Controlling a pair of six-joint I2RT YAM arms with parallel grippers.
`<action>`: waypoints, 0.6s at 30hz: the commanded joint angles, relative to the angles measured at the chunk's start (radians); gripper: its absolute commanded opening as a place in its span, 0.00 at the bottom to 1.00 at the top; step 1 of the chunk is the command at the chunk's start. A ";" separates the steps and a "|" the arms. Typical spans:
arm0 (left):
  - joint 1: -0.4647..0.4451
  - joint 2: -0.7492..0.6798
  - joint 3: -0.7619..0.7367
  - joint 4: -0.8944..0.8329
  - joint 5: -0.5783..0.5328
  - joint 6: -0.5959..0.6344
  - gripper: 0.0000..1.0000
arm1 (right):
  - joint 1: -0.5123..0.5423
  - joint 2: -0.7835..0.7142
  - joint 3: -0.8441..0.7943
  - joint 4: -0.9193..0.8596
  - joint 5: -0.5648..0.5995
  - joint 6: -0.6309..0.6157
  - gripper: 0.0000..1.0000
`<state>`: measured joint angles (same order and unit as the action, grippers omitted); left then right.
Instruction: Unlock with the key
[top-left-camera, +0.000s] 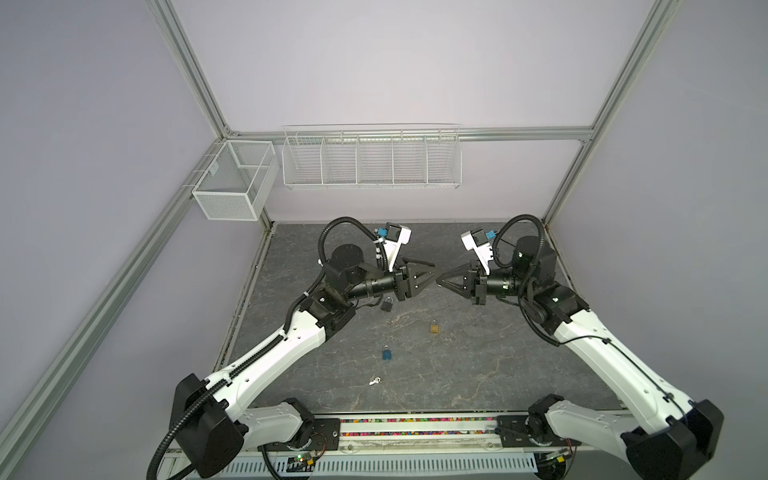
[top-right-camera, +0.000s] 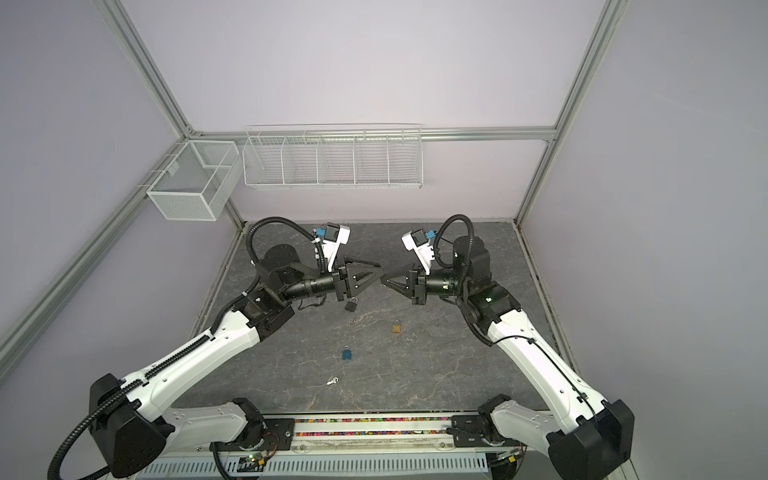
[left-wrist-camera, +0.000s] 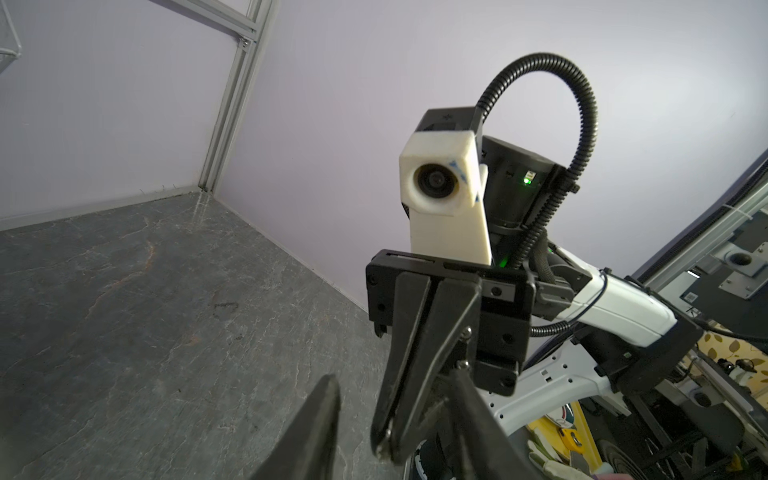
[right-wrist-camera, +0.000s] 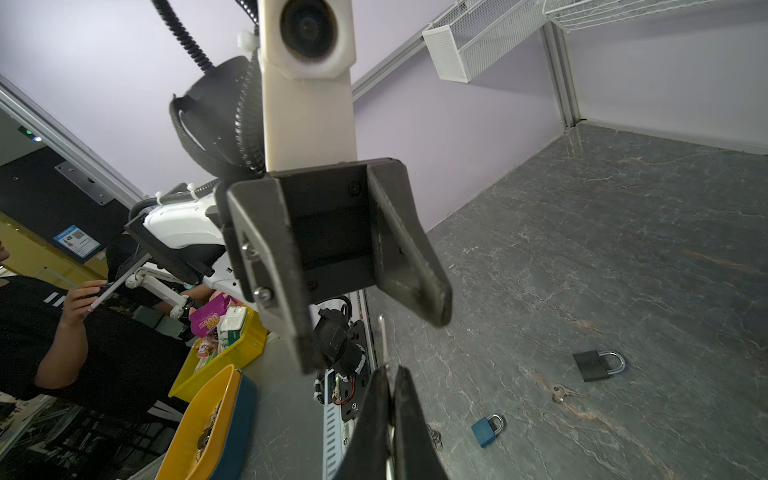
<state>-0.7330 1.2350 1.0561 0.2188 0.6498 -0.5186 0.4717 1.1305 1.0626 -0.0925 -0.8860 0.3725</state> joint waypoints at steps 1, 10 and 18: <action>0.004 -0.035 0.010 0.010 -0.078 -0.025 0.54 | -0.005 -0.055 -0.030 -0.034 0.056 -0.023 0.06; -0.014 -0.102 -0.056 -0.146 -0.387 -0.156 0.57 | -0.003 -0.156 -0.092 -0.204 0.252 -0.040 0.06; -0.133 -0.004 -0.018 -0.473 -0.625 -0.213 0.57 | 0.002 -0.185 -0.153 -0.438 0.491 0.036 0.06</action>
<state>-0.8463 1.1824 1.0241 -0.0929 0.1390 -0.6815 0.4717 0.9512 0.9440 -0.4084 -0.5003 0.3801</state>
